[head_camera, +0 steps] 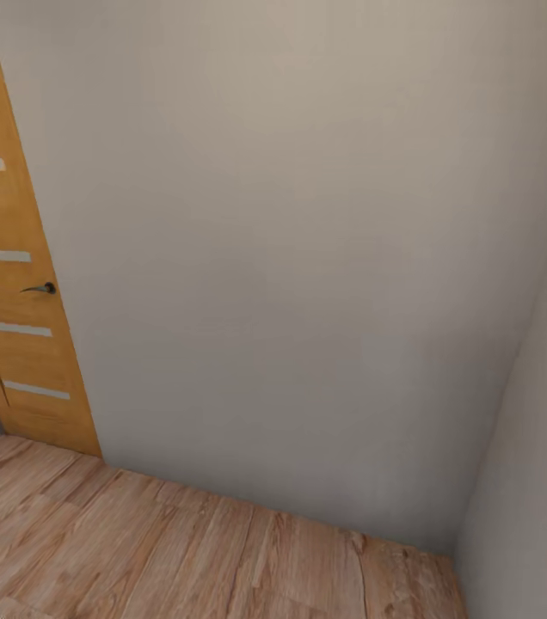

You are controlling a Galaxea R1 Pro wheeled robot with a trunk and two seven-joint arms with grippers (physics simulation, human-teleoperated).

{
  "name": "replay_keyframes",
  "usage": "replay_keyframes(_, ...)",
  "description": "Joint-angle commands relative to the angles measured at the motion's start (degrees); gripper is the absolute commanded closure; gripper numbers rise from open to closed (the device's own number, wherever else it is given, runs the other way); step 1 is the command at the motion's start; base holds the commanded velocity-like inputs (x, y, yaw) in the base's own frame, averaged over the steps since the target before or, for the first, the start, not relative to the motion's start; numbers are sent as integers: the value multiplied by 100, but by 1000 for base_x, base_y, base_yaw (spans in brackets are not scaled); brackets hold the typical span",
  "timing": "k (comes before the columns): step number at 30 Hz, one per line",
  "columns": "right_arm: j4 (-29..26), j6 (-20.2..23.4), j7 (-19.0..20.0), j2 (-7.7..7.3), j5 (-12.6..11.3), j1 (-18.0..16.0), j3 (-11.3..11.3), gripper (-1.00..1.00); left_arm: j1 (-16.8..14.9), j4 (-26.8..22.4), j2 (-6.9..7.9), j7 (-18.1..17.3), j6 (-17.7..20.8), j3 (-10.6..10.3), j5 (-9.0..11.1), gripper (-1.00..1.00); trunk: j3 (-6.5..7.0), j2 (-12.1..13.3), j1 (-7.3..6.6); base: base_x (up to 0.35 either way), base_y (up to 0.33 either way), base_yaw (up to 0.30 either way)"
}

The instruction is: Move the two storage containers from the living room to the garage. In the garage, place one container on the floor and stack the other container on top of it (either order is fine).

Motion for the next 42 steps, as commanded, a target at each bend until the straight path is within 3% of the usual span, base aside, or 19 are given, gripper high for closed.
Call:
replay_keyframes(1,16,-31,-1,5,-51,-5,47,-100,-4,0,-1,12,-3,-43,50,-100,-6,-3,3,316,0,270)
replay_keyframes(7,15,-31,-1,5,-51,-5,47,-100,-4,0,3,12,-3,-43,52,-100,-6,-3,3,223,0,270)
replay_keyframes(26,13,-31,-1,7,-46,-5,47,-100,-4,0,8,12,-3,-43,57,-100,-6,-3,3,11,4,270)
replay_keyframes(42,14,-31,-1,-1,-48,-5,47,-100,-4,0,8,12,-3,-43,51,-100,-6,-3,3,234,209,81)
